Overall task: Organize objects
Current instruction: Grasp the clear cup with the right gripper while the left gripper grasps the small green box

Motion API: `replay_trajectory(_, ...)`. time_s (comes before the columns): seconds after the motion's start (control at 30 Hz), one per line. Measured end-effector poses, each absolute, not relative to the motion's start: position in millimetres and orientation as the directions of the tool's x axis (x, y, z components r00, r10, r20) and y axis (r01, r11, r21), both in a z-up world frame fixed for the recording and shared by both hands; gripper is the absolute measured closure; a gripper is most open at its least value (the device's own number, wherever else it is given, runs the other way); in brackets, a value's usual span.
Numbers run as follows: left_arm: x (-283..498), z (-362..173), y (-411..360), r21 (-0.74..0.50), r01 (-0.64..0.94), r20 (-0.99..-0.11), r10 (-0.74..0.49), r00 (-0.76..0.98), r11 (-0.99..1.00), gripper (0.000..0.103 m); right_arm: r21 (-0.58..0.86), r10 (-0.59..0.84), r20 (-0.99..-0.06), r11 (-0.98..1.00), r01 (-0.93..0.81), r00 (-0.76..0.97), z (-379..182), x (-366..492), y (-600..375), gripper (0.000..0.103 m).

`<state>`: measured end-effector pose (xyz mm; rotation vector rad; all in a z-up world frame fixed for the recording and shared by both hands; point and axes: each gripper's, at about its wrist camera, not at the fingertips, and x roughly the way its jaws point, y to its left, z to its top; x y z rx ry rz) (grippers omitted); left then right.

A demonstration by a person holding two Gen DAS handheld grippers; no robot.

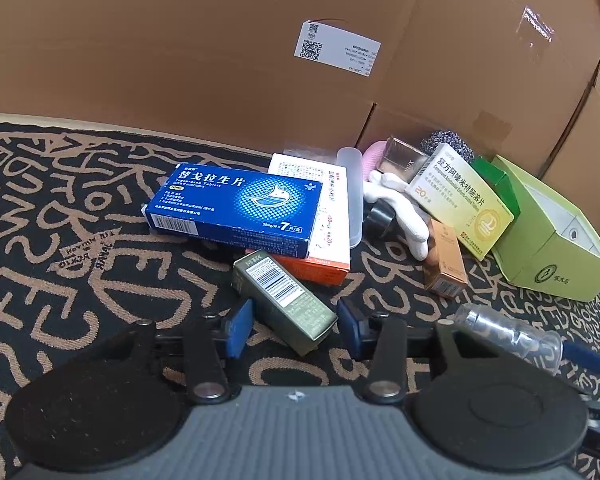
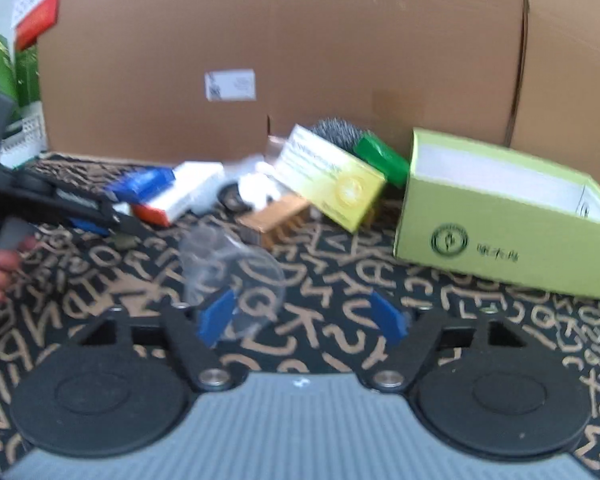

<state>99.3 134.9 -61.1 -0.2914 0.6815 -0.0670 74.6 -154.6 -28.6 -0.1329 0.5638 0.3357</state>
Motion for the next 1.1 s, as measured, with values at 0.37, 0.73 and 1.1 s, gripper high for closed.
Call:
replay_trajectory(0.37,88,-54,124,-0.258,0.093,-0.622,-0.239,0.746,0.962,0.074,0.032,0.443,-0.522,0.864,-0.503,0.729,-40,91,-129,0.051)
replay_trajectory(0.73,107,-56,111,-0.207,0.03,-0.644,-0.159,0.748,0.978,0.072,0.014,0.443,-0.523,0.859,-0.512,0.728,-46,101,-107,0.078)
replay_trajectory(1.1,90,-41,91,-0.196,0.123,-0.62,-0.22,0.753,0.973,0.08,0.068,0.425,-0.483,0.89,-0.451,0.766,-40,94,-121,0.098)
